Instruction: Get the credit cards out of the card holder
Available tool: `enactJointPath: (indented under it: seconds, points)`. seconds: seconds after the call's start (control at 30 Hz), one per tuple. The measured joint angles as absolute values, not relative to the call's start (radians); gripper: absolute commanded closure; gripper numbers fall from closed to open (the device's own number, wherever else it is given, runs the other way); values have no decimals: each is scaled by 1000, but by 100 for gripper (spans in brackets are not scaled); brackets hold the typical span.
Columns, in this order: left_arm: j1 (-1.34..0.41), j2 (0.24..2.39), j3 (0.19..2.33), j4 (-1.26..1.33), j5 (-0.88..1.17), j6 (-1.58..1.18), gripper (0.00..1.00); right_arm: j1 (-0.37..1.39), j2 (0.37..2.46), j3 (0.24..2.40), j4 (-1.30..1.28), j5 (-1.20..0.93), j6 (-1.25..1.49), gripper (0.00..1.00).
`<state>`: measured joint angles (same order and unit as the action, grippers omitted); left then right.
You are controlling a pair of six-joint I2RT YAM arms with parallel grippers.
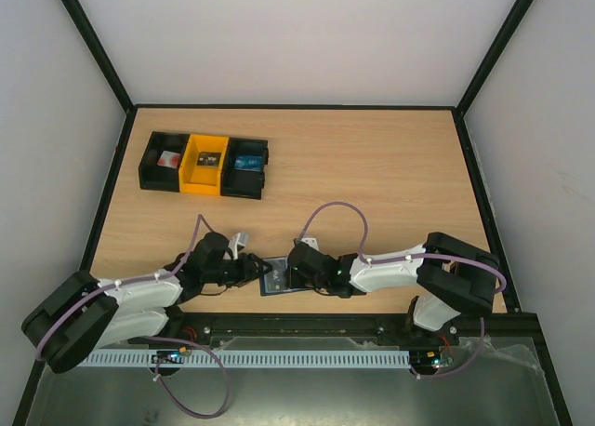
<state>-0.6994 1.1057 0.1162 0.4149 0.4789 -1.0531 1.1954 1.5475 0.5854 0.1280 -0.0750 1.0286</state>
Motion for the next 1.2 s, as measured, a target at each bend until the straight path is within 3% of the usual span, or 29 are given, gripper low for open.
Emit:
enactJointPath:
  seconds: [0.7, 1.0, 1.2]
  points:
    - [-744, 1158, 116, 512, 482, -1100, 73, 1196, 1544, 557, 184, -76, 1037, 98]
    - [-751, 1124, 118, 474, 458, -1096, 68, 1196, 1542, 547, 200, -76, 1037, 97]
    - [-752, 1060, 123, 380, 403, -1076, 71, 1195, 1540, 540, 210, -76, 1038, 97]
